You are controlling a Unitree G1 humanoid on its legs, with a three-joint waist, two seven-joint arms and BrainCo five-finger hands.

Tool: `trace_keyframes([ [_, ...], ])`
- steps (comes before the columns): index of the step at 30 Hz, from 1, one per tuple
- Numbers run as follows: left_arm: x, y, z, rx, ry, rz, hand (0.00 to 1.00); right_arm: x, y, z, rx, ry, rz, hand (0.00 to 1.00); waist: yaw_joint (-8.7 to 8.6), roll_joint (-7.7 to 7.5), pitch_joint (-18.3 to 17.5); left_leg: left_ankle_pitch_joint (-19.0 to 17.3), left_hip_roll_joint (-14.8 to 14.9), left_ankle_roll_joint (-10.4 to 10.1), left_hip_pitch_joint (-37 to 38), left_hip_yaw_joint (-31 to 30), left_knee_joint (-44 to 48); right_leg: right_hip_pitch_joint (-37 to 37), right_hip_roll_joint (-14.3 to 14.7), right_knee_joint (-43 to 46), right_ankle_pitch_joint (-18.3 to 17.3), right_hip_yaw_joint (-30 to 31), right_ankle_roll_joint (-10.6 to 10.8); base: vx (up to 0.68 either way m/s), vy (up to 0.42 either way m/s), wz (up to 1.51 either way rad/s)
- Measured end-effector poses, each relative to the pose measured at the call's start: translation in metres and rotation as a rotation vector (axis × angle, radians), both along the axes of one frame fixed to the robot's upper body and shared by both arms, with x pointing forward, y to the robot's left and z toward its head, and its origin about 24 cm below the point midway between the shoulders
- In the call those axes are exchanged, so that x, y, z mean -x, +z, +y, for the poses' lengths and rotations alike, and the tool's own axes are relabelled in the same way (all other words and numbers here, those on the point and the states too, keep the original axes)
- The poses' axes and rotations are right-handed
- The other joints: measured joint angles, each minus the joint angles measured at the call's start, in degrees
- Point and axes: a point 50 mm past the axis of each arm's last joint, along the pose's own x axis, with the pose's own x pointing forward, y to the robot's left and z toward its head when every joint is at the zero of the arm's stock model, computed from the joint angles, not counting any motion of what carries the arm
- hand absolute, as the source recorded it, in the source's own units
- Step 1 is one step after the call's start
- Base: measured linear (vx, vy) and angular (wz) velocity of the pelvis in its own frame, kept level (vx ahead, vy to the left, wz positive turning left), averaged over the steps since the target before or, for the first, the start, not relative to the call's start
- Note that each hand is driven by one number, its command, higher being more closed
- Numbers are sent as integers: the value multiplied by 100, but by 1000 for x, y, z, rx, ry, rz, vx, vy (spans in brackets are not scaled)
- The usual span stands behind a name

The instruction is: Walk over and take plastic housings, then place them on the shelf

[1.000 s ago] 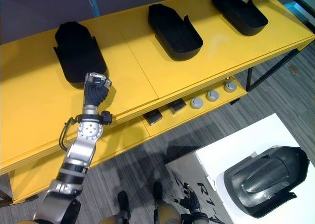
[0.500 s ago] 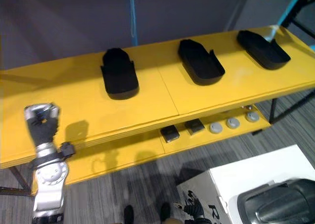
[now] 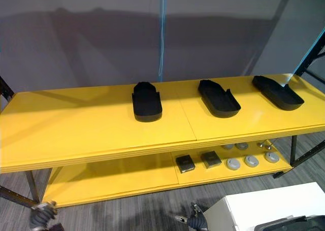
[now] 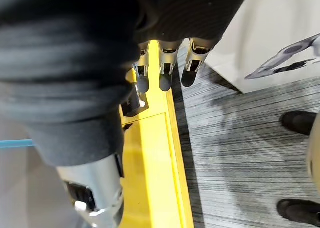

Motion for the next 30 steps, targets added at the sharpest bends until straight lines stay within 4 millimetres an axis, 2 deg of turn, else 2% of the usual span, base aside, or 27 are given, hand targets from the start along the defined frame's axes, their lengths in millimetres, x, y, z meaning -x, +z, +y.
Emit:
trace_keyframes([
  [2, 13, -24, -16, 98, -12, 109, 0, 0, 0, 3, -8, -4, -1, 0, -22, -16, -36, -56, -8, 8, 41, 52, 25, -3, -14, 77, -56, 47, -1, 5, 17, -13],
  [4, 15, -36, -28, 150, -27, 154, 0, 2, -1, 1, -6, -13, 5, 0, -28, -19, -39, -71, -14, 10, 40, 60, 24, -12, -18, 83, -71, 65, 5, 0, 3, -2],
  [10, 18, -53, -53, 224, -95, 241, 0, 9, -6, -8, 7, -80, 41, 0, -102, 7, -48, -92, 12, -46, 76, 215, 22, -66, 29, 77, -94, 237, -9, 12, 3, -14],
  [17, 1, -57, -67, 211, -235, 270, 0, 17, -14, -8, 9, -102, 99, 0, -224, 37, -35, -102, 46, -59, 129, 340, 15, -114, 89, 60, -100, 397, -16, -1, -8, -12],
  [19, 1, -58, -71, 204, -273, 285, 0, 17, -15, -8, 8, -111, 104, 0, -271, 54, -24, -103, 51, -60, 135, 359, 15, -121, 106, 58, -98, 450, -19, -31, -10, -6],
  [27, -5, -59, -75, 185, -335, 297, 0, 17, -17, -16, 15, -169, 119, 0, -285, 122, 47, -140, 106, -100, 182, 519, 35, -181, 182, 50, -77, 633, -51, -49, -13, -12],
  [30, -10, -58, -75, 178, -341, 285, 0, 12, -15, -16, 19, -168, 105, 0, -284, 88, 177, -394, 144, -112, -27, 576, 554, -249, 192, 80, -69, 765, -61, -27, -7, -20],
])
